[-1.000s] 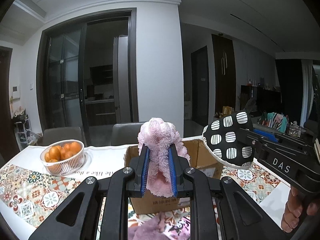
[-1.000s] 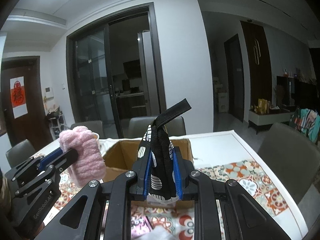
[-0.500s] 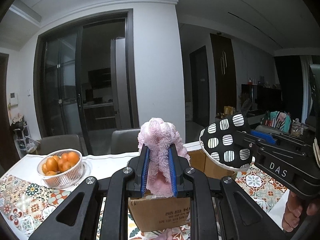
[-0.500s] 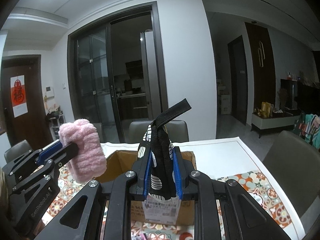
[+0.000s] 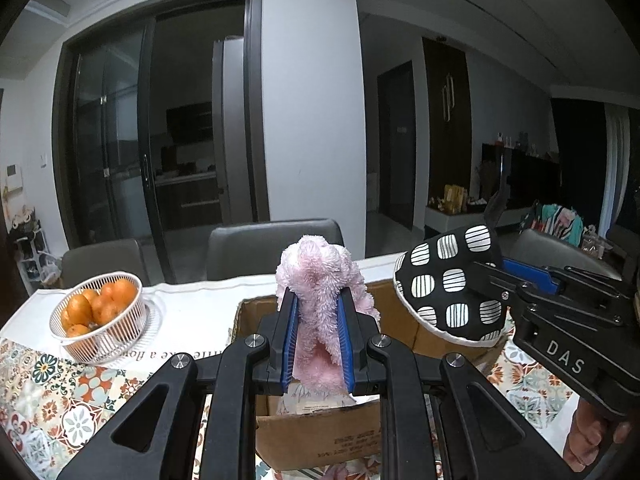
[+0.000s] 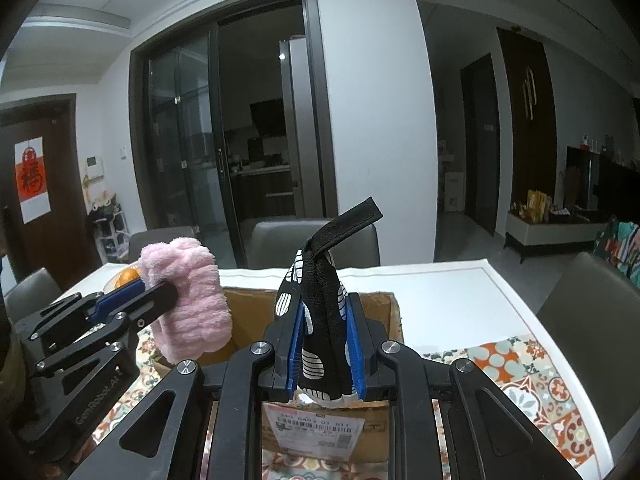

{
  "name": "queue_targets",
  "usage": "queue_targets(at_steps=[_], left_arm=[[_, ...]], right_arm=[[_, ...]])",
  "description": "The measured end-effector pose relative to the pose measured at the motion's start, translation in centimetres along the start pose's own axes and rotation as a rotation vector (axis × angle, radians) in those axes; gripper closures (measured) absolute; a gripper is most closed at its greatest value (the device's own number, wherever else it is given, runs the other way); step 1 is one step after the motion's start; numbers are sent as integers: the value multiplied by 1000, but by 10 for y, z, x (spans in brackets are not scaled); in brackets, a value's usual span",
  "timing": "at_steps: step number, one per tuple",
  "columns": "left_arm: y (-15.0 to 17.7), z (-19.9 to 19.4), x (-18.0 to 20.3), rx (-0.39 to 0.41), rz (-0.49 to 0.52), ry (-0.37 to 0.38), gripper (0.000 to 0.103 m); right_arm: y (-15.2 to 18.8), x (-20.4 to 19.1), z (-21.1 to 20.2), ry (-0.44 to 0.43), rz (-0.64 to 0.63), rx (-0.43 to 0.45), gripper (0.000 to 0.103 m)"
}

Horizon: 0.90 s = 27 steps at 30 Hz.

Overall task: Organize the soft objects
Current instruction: 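Open both tools to drop the slippers into the box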

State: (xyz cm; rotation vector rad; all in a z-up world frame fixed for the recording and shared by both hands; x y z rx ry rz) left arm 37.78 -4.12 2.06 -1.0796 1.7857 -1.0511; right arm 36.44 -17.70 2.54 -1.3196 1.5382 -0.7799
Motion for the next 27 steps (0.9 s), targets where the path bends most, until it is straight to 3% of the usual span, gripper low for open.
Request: queue_targets(at_steps=[14,22,24,27], left_arm=[[22,40,7,-112,9,1,80],[21,39,8,-104,22,-2,59],[19,34,8,-94,26,-14,57],[16,26,9,-78,30,-17,54]], right_arm=[[10,9,47,33,21,-103,81],[17,18,53,48,31,-138,77],[16,20,50,53,33,-130,66],[13,18,44,62,25,-114,65]])
Point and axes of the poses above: each gripper's, at about its wrist camera, not at the fingertips, and z roughly the way its jaws point, x to its right, y to its underside, the point moved 5 cm from there along z, roughly the way its jaws point, and after that the axes turned 10 degrees about z, right-handed, at the moved point
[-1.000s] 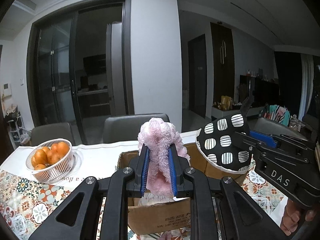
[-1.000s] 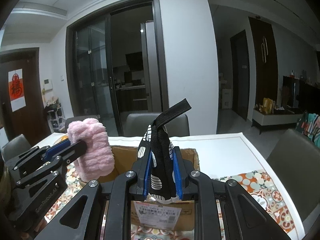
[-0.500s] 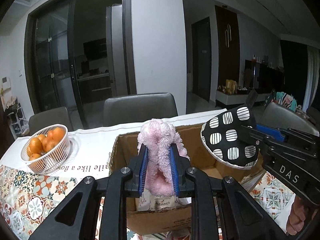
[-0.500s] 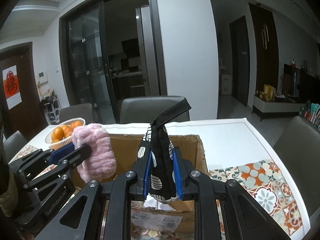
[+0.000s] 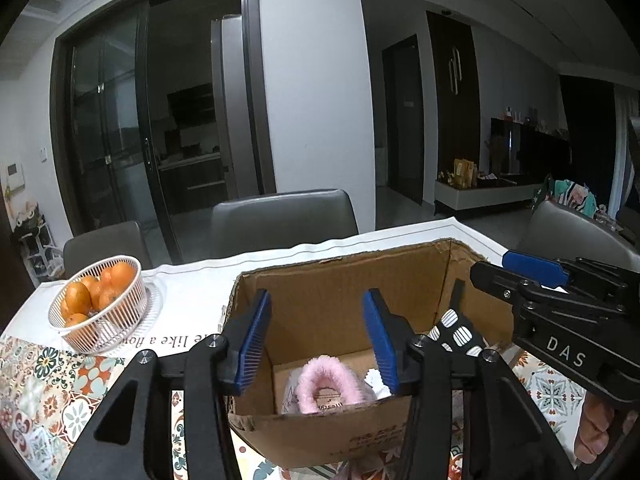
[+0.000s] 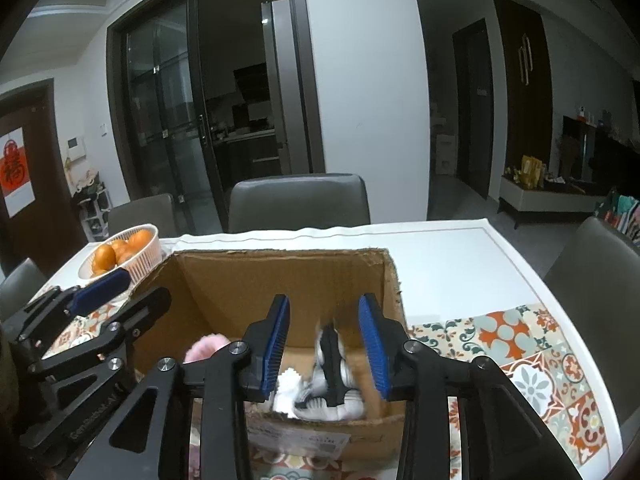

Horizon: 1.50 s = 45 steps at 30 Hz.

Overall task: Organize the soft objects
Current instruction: 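Open both tools to drop the slippers into the box, then withdraw both tools from the box toward the purple fuzzy cloth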

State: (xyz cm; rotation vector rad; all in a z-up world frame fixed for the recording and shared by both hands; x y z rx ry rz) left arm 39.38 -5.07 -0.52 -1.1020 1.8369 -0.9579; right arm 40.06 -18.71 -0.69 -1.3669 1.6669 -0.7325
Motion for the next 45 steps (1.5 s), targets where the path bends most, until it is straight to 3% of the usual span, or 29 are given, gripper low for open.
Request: queue_targets(at_steps=[23,28,45], left_arm=[[11,-93,-9,82,-17,-49,49],[21,-108,-13,80,-18,-66,48],[69,-138,-17,28,-65,-99,45]], right_arm=[[14,-16,-77,-43,-5,61,61],[22,-22,-92,-47,-7,65,55],[64,-32,-116,-24,-19,56,50]])
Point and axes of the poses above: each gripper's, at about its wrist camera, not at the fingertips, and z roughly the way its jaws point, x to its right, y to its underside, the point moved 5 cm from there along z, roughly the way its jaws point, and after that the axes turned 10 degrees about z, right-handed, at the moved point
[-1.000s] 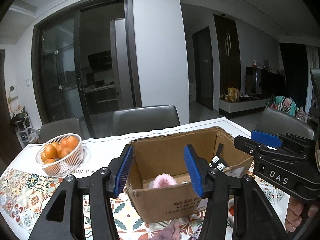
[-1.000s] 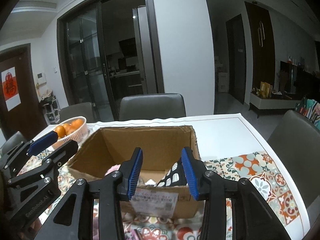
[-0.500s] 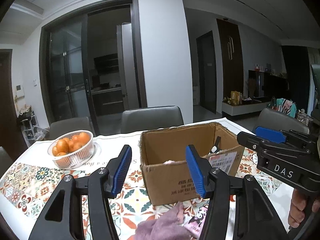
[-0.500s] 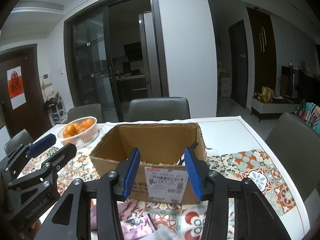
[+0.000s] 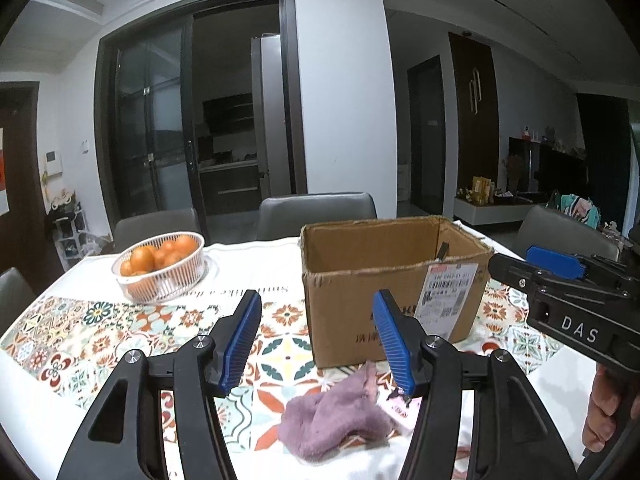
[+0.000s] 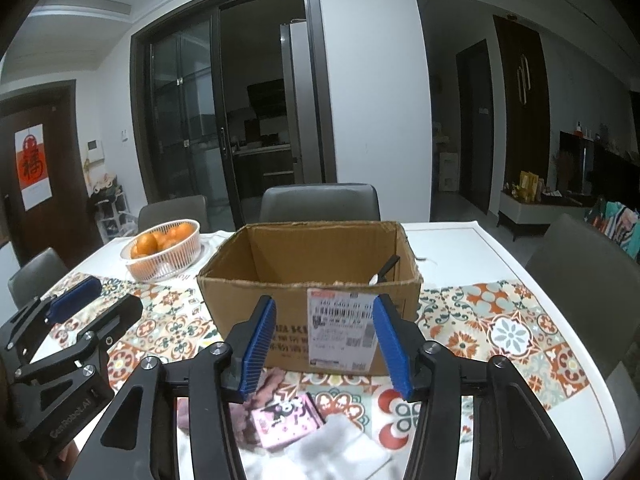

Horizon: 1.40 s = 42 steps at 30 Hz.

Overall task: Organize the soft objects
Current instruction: 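Withdraw both tools from the box toward the purple fuzzy cloth, then grasp the purple fuzzy cloth with the left tool while the right tool approaches the white cloth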

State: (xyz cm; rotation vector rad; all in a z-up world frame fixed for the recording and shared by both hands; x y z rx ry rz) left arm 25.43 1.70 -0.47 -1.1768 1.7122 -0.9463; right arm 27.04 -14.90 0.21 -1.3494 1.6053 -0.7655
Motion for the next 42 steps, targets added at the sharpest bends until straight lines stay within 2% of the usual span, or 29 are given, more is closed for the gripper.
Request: queue_targets(at_steps=[10,22,30,42], left_arm=[[34,-1,-2,-72,-19,16,44],[73,7,7,-173,-37,57,44],[99,21,12,-249,-49,84,44],[122,53,18,-331,-50,125,44]], right_arm=[[26,-1,3,27,2,-54,50],[71,12,14,52,44,-179,50],[96,14,24,66,31,-256,50],[126,23,53,90,62,-386,50]])
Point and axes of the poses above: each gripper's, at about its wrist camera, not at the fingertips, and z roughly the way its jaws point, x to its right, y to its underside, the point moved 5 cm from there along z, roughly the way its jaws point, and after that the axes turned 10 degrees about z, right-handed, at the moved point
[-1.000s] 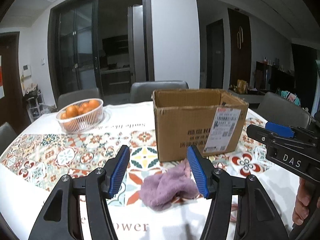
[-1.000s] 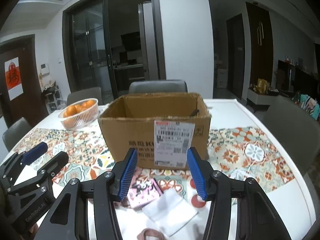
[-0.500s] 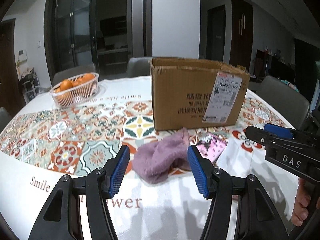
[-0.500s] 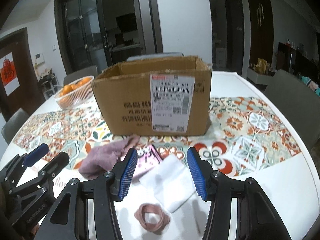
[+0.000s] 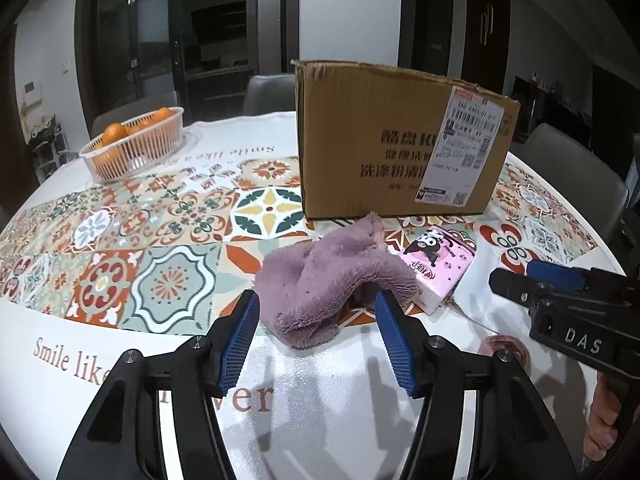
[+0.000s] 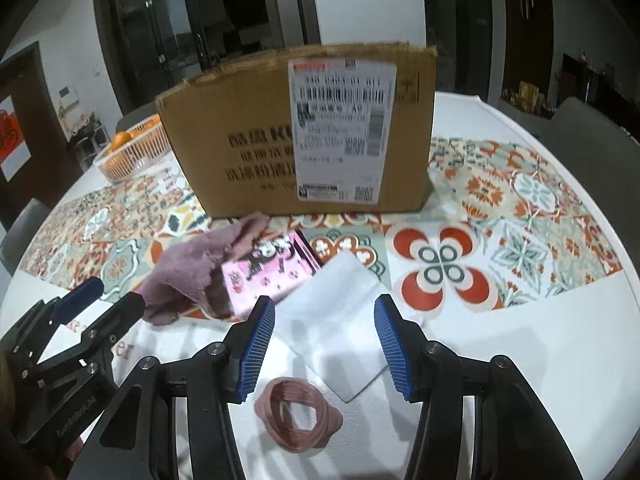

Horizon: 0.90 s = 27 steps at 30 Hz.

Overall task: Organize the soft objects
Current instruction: 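Grasp the purple fuzzy cloth with the left tool while the right tool approaches the white cloth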

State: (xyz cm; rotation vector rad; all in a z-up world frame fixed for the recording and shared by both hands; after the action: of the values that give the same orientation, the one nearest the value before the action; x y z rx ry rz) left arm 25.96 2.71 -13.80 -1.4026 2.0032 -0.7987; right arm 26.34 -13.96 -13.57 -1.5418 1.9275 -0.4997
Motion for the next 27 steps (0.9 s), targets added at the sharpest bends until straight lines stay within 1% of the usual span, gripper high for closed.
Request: queue_targets(at_steps=[6,10,16,18,21,22,23,25,27], left_arm=[[2,18,0,-37,5,15,44],[3,28,-2,-56,-4,21,44],[2,38,-3,-74,-21,38,45],[2,39,-3,-79,-29,47,51],[3,42,-3,-90,-35,56,63],[3,43,-4,-96,-38,57,71],[3,44,-4,-99,-38,57,76],[4,44,-4,-102,-37,53,80],[4,43,-3,-96,-35,53,83]], right_arm=[[9,5,22,21,7,-81,50],[11,7,33,34,14,-111,50],[9,6,36,52,-2,-102,50],[9,6,37,62,-15,-96,50],[10,4,38,79,-39,-92,50],[10,3,38,85,-47,-88,50],[10,3,38,89,-51,-86,51],[10,3,38,92,-55,-80,55],[9,3,37,91,-56,-78,64]])
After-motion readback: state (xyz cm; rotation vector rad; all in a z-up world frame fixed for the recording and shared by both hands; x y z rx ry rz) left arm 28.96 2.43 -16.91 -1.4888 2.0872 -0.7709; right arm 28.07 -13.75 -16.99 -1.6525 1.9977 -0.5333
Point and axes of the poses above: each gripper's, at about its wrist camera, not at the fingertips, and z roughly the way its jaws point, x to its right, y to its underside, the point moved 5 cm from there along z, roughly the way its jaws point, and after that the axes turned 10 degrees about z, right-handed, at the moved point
